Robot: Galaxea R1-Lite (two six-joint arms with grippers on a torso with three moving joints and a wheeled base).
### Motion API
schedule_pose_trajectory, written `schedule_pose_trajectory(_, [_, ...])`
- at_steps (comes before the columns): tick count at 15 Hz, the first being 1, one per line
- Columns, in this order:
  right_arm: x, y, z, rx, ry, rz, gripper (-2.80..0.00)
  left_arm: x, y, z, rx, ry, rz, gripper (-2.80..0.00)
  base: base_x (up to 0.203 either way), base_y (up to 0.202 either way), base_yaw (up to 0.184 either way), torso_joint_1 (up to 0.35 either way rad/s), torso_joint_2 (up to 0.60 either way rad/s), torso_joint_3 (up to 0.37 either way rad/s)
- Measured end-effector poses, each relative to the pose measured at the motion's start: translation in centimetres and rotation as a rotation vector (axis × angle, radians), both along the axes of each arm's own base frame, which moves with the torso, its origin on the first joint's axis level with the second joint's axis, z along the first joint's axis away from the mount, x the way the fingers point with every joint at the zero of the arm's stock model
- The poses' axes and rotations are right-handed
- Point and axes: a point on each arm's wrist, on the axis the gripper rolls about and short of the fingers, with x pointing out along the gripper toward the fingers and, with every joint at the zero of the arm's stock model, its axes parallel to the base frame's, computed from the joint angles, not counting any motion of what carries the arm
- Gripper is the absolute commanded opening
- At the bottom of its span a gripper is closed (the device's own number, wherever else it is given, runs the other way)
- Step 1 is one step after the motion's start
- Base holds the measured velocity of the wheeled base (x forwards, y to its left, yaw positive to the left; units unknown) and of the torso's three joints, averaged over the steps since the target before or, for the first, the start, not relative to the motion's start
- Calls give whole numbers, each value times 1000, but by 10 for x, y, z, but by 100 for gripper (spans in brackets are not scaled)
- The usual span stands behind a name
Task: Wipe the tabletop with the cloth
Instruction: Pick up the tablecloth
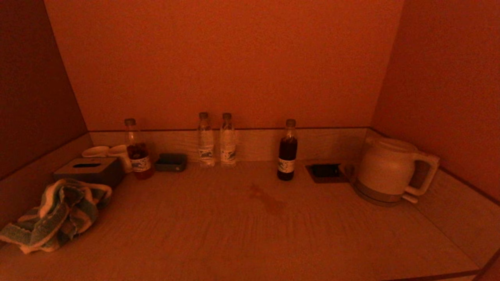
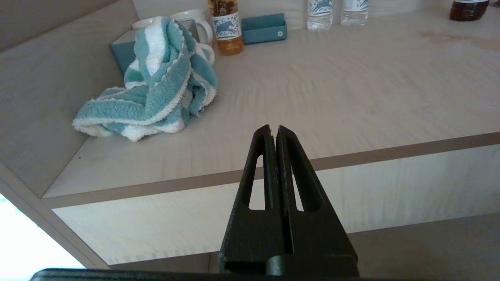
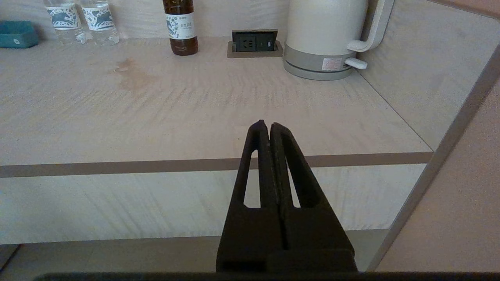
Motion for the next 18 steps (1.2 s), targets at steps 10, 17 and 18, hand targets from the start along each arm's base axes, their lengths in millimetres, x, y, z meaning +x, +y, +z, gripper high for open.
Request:
schedule_pose_trajectory(10, [0, 0, 0, 0, 1, -1, -280, -2, 2, 99, -177, 77, 83, -280, 0, 0, 0, 0, 0, 0])
schedule_pose_trajectory(17, [0, 0, 0, 0, 0, 0, -280, 134, 6, 156, -187, 488, 269, -280, 0, 0, 0, 0, 0, 0])
schedule_pose_trajectory(18, [0, 0, 0, 0, 0, 0, -280, 165, 7, 155, -169, 555, 316, -280, 0, 0, 0, 0, 0, 0])
